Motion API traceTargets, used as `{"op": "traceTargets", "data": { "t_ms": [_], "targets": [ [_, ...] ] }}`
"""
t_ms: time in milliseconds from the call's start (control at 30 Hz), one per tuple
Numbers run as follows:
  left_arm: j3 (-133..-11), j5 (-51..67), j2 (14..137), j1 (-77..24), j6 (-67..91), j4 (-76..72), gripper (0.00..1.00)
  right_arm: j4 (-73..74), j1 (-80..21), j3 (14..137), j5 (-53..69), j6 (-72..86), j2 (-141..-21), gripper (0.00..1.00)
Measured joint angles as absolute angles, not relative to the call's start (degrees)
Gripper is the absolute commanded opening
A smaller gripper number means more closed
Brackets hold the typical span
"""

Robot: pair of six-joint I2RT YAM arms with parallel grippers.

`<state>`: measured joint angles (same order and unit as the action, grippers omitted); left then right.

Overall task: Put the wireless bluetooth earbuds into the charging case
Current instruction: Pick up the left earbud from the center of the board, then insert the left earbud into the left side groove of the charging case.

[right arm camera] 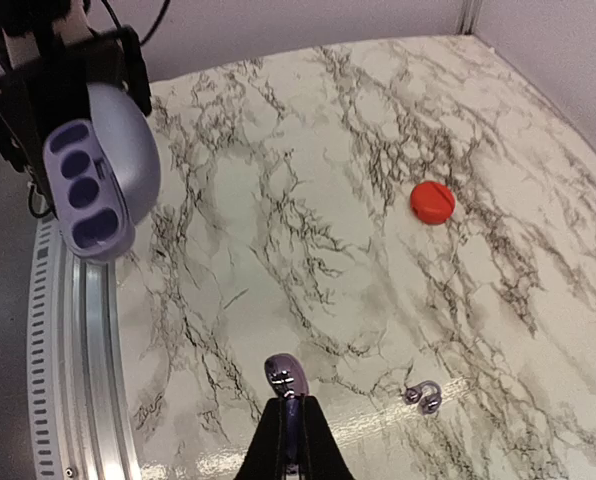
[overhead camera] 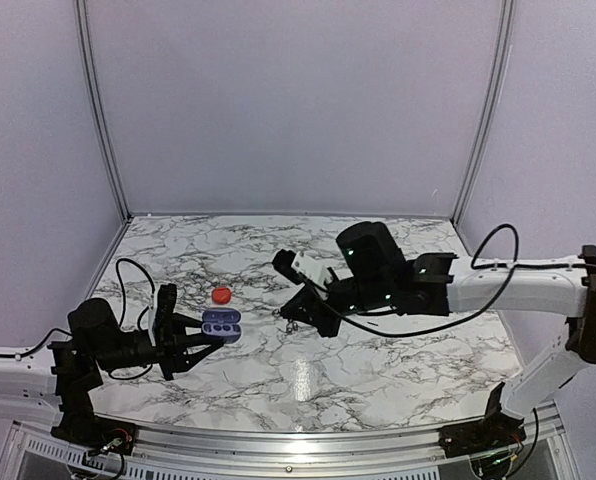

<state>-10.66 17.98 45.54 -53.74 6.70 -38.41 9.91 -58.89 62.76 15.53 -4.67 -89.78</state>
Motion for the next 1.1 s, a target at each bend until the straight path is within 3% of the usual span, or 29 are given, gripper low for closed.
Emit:
{"op": "traceTargets", "data": {
  "t_ms": [167, 367, 700, 1100],
  "targets": [
    [-10.7, 21.0, 45.7, -55.5, 3.0, -38.4, 0.0, 10.9, -59.0, 62.4, 16.4, -9.0, -77.4, 0.0],
    [-13.2, 23.5, 46.9, -56.0, -0.7, -38.0, 0.0, 15.6, -62.7, 67.8, 17.4, -13.4, -74.9, 0.0],
    [-16.2, 25.3, 51.0, -57.2, -2.5, -37.1, 0.0, 23.9, -71.9, 80.2, 15.6, -18.3, -82.7, 0.0],
    [-17.8, 27.0, 54.0, -58.8, -2.9, -36.9, 0.0, 33.9, -75.0, 87.8, 12.1, -21.6, -93.1, 0.0]
  ]
}}
